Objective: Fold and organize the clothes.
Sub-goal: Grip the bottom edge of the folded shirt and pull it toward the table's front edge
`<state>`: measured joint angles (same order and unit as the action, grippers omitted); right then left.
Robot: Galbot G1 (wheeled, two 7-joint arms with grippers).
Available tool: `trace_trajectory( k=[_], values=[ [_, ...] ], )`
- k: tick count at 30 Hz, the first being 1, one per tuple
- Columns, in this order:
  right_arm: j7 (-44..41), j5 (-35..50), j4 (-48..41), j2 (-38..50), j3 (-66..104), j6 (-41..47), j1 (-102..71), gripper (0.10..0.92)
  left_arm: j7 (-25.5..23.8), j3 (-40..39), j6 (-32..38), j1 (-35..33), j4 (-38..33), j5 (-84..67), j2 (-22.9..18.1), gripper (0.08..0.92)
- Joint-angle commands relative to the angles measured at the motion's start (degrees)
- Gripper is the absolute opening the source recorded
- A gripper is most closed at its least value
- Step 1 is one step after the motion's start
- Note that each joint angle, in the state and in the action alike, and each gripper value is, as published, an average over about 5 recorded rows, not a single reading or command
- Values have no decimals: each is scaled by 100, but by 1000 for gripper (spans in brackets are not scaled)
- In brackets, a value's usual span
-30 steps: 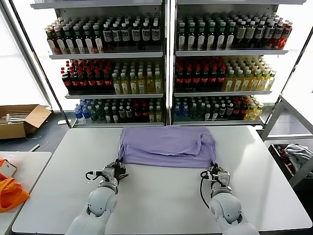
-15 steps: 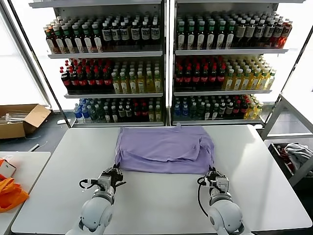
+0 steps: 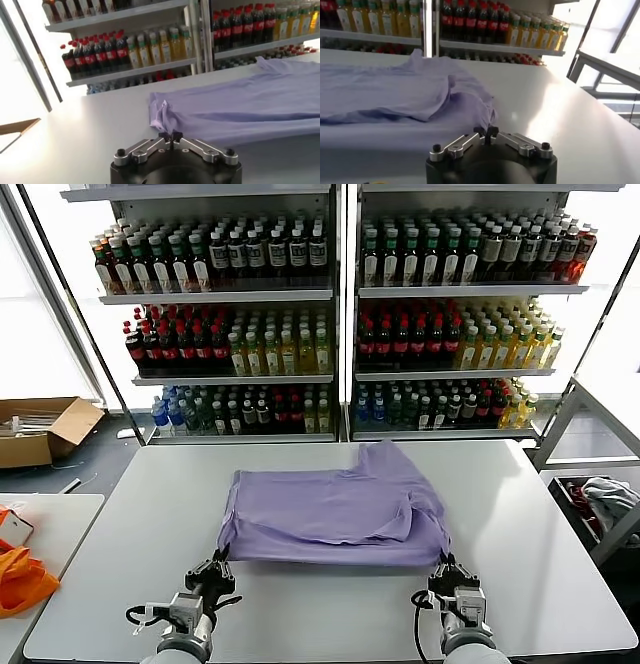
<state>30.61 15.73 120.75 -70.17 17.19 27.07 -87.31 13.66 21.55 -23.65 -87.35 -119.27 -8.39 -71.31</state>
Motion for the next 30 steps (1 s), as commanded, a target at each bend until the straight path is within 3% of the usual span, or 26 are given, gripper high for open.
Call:
trace_trajectory(
  k=[1, 16, 22, 30],
  values=[
    [118, -130, 164, 33, -76, -214, -598, 137, -110, 231, 251, -1012, -314, 273, -168, 88],
    [203, -242, 262, -9, -117, -444, -891, 146, -146, 182, 396, -1070, -326, 392, -317, 88],
    [243, -336, 552, -22, -46, -327, -995, 280, -85, 93, 469, -1155, -727, 208, -419, 108],
    [236, -278, 1556, -85, 156, -94, -1121, 505, -62, -113, 480, -1379, -1681, 108, -461, 323]
  ],
)
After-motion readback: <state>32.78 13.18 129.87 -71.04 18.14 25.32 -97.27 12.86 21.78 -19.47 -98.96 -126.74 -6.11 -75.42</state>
